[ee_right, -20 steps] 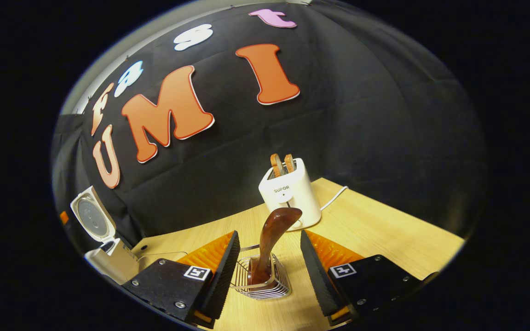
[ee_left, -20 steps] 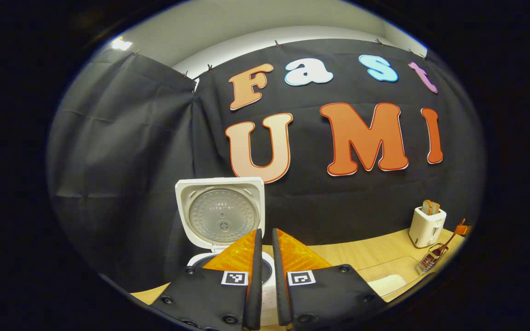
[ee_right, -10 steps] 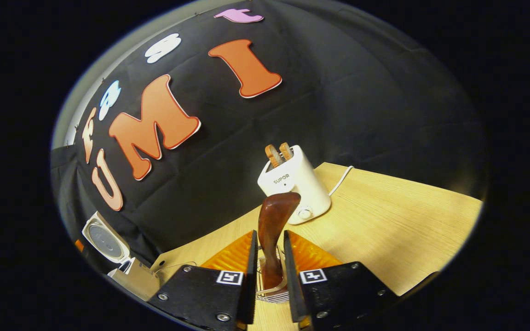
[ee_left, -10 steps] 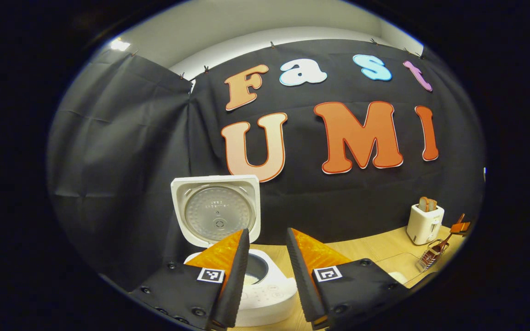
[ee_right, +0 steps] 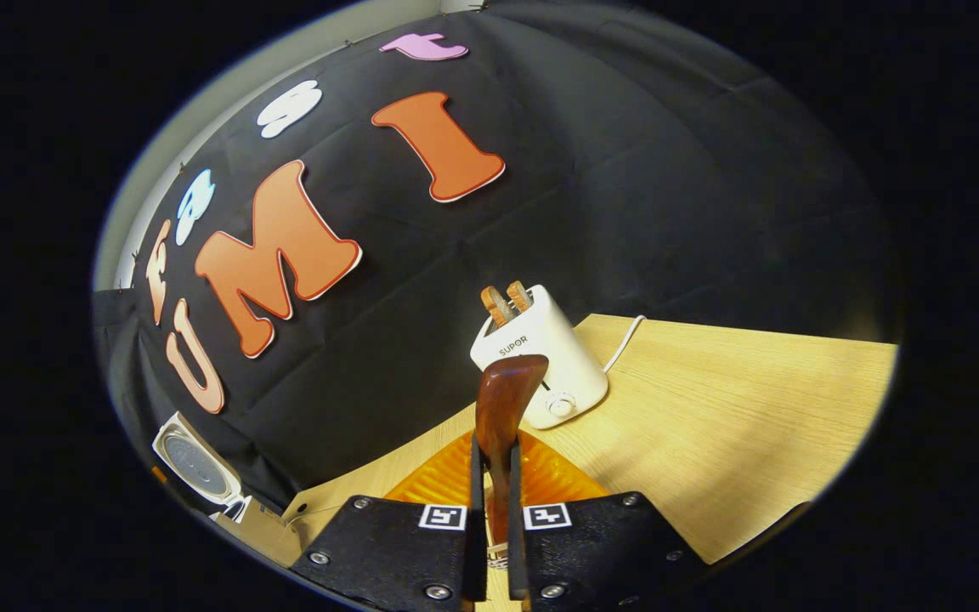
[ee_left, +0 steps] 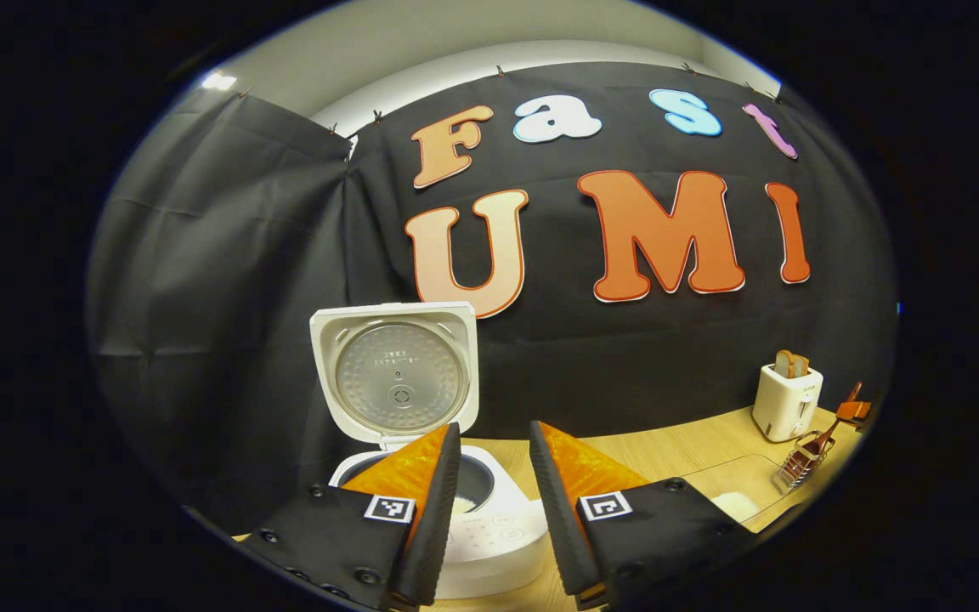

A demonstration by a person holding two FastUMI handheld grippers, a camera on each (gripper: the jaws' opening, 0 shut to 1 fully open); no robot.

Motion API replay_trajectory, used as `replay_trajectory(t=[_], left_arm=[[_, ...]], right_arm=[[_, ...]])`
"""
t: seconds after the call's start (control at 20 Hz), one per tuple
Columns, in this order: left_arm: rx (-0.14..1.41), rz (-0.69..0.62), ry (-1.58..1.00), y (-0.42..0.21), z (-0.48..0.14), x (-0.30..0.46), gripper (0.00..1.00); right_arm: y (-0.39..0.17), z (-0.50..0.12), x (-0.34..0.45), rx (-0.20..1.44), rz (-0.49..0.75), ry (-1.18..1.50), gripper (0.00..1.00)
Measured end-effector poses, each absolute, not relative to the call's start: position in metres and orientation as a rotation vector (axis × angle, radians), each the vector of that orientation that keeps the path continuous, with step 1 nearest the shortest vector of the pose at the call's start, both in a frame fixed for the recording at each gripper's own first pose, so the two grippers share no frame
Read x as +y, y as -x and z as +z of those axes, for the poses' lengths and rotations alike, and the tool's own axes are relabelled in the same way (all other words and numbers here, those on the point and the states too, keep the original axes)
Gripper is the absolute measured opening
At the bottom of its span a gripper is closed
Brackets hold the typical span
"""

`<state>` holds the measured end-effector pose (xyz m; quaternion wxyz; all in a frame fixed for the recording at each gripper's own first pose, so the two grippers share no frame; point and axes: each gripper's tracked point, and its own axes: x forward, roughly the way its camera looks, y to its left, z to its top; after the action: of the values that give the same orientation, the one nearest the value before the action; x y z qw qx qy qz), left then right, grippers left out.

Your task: Close the left gripper, press the button to open the rice cooker; take a wooden spoon from the chopstick holder with the right hand, scoop a spoonful of rice and pour it into the rice cooker, then put the wooden spoon back into the chopstick holder.

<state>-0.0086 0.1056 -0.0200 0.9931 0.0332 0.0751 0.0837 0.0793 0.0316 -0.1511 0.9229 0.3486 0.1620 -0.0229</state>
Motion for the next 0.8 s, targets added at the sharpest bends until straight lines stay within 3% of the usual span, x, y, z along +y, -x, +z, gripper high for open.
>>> replay_trajectory(t=[0.55, 0.8], left_arm=[[0.136, 0.165, -0.088, 0.015, -0.025, 0.111, 0.55], [0.126, 0.159, -0.079, 0.017, -0.028, 0.113, 0.78]], right_arm=[[-0.075, -0.071, 0.028, 0.149, -0.045, -0.599, 0.08], [-0.058, -0.012, 0.053, 0.043, 0.053, -0.563, 0.08]])
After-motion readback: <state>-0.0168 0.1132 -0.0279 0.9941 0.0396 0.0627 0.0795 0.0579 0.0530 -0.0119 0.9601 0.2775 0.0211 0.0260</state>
